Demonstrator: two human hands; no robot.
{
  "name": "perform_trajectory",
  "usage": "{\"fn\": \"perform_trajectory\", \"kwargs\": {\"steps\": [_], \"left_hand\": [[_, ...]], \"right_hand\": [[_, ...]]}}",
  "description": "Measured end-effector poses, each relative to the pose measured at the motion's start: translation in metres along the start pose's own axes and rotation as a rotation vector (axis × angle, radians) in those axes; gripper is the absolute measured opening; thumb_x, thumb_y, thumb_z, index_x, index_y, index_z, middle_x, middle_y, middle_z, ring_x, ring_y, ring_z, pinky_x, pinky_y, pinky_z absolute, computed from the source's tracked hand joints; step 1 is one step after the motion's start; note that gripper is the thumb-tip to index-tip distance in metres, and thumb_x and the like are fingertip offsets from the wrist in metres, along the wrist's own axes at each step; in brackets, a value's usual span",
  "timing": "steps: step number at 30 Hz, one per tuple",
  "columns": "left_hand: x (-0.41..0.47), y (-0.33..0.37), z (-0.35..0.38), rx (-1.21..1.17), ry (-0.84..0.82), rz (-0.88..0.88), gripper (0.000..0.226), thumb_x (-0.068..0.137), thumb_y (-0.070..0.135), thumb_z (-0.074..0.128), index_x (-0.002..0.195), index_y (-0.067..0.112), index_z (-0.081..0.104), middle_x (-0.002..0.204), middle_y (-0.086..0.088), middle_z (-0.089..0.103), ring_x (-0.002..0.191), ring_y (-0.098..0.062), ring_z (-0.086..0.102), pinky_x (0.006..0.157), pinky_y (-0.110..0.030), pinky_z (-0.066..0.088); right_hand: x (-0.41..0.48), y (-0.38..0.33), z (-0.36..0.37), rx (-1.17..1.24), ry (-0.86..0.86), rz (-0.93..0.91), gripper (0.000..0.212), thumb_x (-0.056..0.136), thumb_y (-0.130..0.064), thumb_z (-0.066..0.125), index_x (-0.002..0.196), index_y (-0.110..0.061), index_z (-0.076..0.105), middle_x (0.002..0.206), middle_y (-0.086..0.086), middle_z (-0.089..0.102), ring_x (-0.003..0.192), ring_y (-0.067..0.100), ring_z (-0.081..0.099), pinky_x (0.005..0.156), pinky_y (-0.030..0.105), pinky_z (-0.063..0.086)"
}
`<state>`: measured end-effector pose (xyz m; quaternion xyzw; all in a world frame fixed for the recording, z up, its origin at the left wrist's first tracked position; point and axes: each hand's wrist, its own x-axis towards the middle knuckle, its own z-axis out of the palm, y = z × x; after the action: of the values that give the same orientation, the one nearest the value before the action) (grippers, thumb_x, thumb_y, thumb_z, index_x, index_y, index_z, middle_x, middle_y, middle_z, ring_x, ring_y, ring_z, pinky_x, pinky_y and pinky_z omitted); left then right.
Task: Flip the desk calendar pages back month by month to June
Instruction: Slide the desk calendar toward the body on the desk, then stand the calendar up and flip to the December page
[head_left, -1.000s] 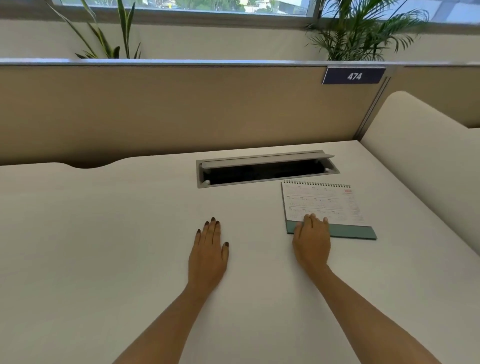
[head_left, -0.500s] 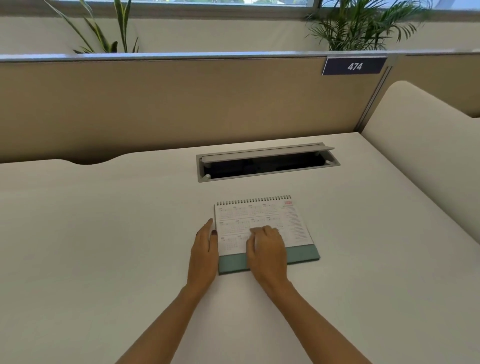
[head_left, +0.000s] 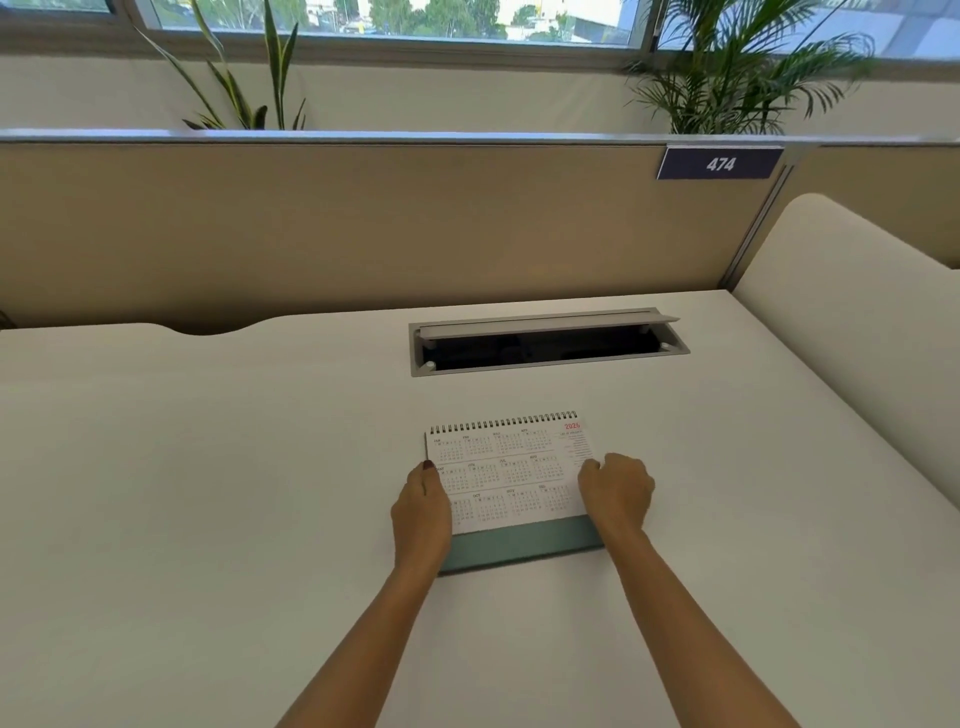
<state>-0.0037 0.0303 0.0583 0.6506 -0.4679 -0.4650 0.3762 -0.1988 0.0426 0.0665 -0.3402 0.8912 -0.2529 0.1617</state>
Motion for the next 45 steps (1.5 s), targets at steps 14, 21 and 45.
{"fn": "perform_trajectory", "kwargs": {"steps": [14,21,45], "left_hand": [[0.007,0.019,-0.063,-0.517,0.035,-0.108,0.041,0.095,0.039,0.032,0.115,0.012,0.056,0.111,-0.007,0.066,0.085,-0.018,0.063,0.067,-0.030,0.046],[-0.008,0.035,-0.086,-0.434,0.060,0.204,0.029,0.089,0.049,0.031,0.105,0.035,0.052,0.085,0.021,0.070,0.079,0.000,0.068,0.058,-0.018,0.052],[-0.016,0.012,-0.107,-0.561,0.089,0.337,0.036,0.101,0.023,0.021,0.104,0.031,0.056,0.097,0.017,0.069,0.093,0.000,0.063,0.075,-0.014,0.050]], "right_hand": [[-0.021,-0.022,-0.008,0.617,-0.150,0.136,0.022,0.093,-0.032,0.043,0.088,-0.010,0.049,0.075,0.000,0.055,0.064,0.013,0.050,0.050,0.025,0.036],[-0.049,-0.048,-0.010,0.738,-0.020,-0.092,0.023,0.098,-0.038,0.042,0.097,-0.015,0.046,0.082,-0.002,0.059,0.071,0.012,0.059,0.051,0.019,0.040],[-0.099,-0.018,0.036,0.830,0.196,-0.189,0.012,0.092,-0.015,0.060,0.100,-0.014,0.051,0.100,0.006,0.059,0.090,0.023,0.058,0.073,0.026,0.052]]}}
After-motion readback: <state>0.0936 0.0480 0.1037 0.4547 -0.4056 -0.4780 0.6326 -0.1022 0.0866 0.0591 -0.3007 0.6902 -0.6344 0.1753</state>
